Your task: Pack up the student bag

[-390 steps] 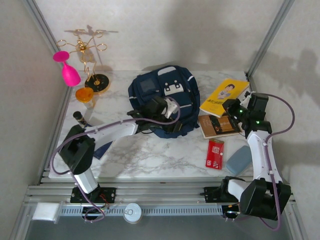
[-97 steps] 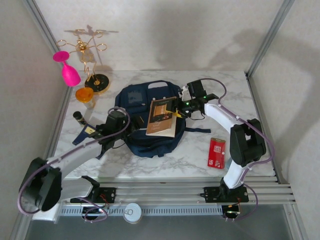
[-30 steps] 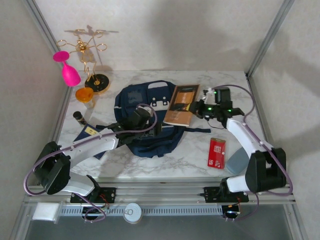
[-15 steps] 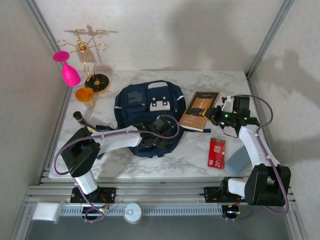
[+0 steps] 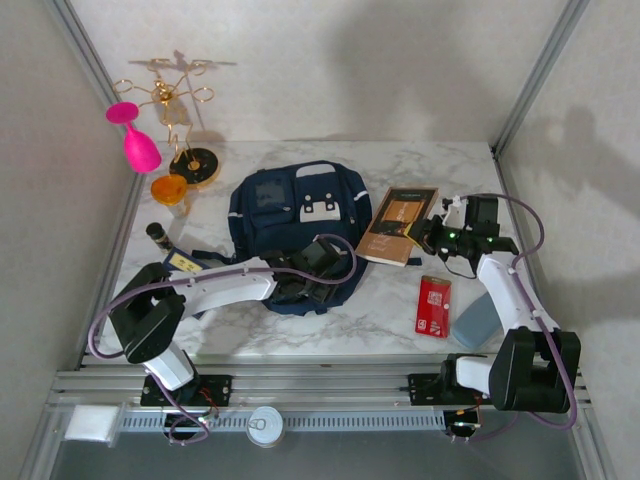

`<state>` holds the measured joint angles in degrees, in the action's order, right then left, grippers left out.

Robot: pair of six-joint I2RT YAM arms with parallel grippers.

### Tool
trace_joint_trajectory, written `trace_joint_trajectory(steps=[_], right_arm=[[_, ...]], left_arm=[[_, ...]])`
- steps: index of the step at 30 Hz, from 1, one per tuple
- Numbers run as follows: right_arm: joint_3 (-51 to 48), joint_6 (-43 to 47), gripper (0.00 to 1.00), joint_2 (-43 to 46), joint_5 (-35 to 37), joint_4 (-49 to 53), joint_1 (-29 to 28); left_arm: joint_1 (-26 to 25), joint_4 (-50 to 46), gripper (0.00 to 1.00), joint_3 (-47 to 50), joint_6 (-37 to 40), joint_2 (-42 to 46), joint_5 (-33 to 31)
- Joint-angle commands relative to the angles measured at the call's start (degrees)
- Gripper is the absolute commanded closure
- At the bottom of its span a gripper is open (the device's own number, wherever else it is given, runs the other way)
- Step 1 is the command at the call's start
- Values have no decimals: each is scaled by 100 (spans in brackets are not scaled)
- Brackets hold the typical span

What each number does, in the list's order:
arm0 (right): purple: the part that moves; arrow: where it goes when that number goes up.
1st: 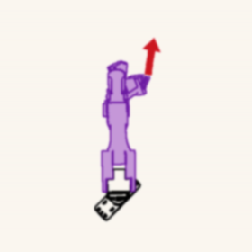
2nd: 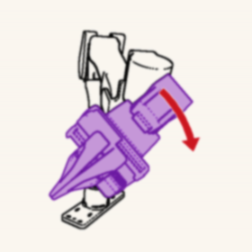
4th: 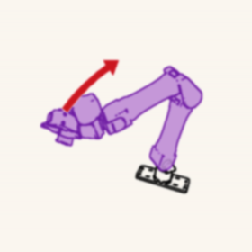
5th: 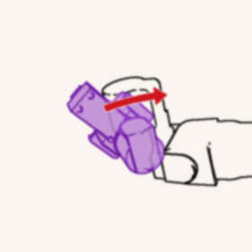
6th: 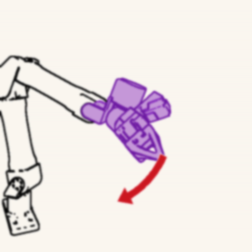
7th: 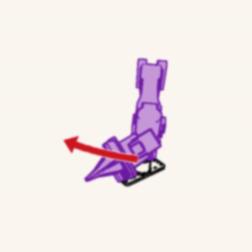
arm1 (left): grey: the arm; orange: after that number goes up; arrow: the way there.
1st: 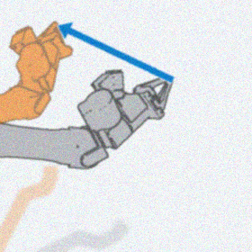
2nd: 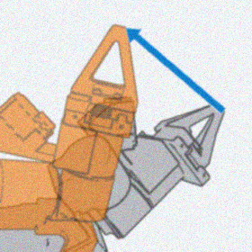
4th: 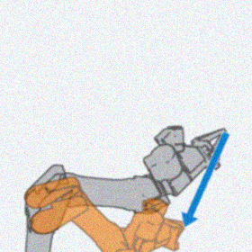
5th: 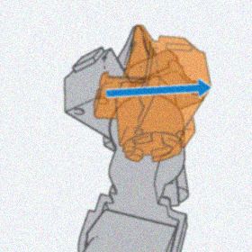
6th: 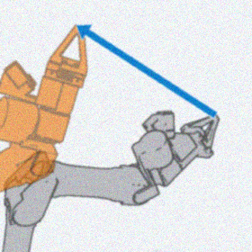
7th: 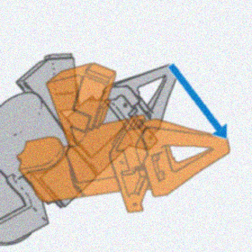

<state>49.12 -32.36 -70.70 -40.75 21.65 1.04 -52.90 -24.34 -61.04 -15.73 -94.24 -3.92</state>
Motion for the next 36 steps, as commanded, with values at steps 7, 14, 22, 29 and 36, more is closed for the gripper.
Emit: trace_joint_trajectory(steps=[7, 14, 22, 29, 36], right_arm=[[-10, 60, 100, 54, -265, -319, 53], [104, 151, 100, 213, -66, 27, 81], [427, 254, 100, 717, 564, 1068, 66], [401, 515, 100, 1002, 674, 1808, 17], [71, -128, 100, 880, 180, 972, -1009]], left_arm=[[15, -167, 70, -268, 121, -296, -447], [124, -343, 94, -668, 322, -269, -587], [153, -521, 100, -1437, 369, -9, -850], [175, -622, 100, -2290, 206, 51, -1621], [173, 18, 100, -2351, 178, 444, -2107]])
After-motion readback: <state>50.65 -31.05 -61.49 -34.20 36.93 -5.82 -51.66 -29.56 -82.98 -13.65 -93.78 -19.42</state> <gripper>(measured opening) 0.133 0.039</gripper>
